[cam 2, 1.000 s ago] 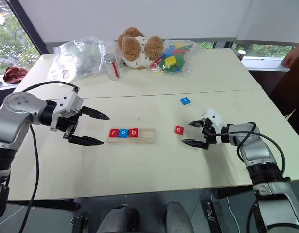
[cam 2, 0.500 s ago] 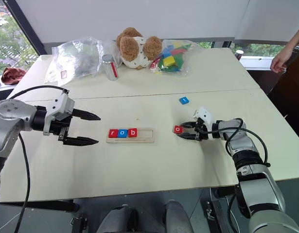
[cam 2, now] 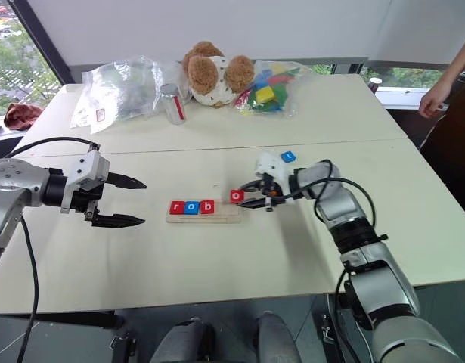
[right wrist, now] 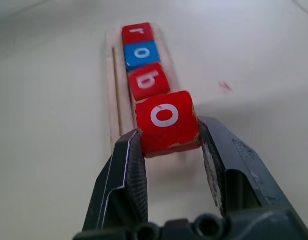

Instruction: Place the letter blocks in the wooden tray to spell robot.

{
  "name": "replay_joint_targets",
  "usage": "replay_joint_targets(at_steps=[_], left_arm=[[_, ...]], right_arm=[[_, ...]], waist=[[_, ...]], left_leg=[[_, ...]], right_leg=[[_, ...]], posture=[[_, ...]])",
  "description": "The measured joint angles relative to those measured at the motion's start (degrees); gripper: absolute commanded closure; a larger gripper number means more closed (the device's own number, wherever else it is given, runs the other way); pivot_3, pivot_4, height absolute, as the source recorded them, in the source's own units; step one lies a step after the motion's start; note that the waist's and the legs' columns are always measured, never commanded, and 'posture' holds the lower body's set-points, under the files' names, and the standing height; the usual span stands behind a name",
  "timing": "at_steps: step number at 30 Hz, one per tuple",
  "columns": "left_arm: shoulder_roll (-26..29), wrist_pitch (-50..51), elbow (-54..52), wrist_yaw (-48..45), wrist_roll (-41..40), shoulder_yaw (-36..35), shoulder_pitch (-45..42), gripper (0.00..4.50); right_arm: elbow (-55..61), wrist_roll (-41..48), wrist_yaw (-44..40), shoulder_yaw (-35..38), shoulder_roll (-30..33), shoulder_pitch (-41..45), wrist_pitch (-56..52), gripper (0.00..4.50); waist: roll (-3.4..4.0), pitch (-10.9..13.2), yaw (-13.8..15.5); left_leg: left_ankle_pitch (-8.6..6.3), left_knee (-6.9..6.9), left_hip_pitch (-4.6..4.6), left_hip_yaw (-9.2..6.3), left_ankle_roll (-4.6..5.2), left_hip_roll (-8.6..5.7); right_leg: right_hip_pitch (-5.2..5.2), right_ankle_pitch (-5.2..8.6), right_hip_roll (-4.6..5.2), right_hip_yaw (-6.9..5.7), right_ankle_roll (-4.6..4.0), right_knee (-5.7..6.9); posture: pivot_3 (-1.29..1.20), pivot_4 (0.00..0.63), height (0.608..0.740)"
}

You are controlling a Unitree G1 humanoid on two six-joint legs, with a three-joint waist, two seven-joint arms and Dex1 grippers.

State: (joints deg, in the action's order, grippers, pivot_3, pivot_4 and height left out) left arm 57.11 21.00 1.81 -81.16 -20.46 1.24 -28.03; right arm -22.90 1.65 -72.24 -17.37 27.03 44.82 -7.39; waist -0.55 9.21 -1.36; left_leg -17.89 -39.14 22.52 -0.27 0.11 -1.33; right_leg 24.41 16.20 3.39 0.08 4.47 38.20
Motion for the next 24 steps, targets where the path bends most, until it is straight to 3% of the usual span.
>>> replay_joint_targets(at_steps=[7, 24], left_arm=[[-0.08, 0.05, -0.38, 0.79, -0.22, -0.03, 0.29, 0.00], [-0.38, 1.31, -2.02, 3.60, -1.54, -0.45, 1.93, 0.00]], right_arm=[[-2.54, -3.83, 0.88, -4.20, -1.73, 1.83, 0.10, 3.37], [-10.78, -5.97, 1.45, -4.66, -5.14, 5.44, 3.92, 3.37]], waist=[[0.00, 0.00, 0.56], [0.00, 0.00, 0.21]], left_leg=[[0.13, -0.01, 0.06, 0.00, -0.23, -0.08], [0.13, 0.00, 0.05, 0.00, -0.22, -0.06]], right_leg=[[0.01, 0.00, 0.09, -0.07, 0.00, -0.05], [0.02, 0.00, 0.08, -0.11, 0.00, -0.02]], posture=[[0.00, 0.150, 0.740], [0.00, 0.150, 0.740]])
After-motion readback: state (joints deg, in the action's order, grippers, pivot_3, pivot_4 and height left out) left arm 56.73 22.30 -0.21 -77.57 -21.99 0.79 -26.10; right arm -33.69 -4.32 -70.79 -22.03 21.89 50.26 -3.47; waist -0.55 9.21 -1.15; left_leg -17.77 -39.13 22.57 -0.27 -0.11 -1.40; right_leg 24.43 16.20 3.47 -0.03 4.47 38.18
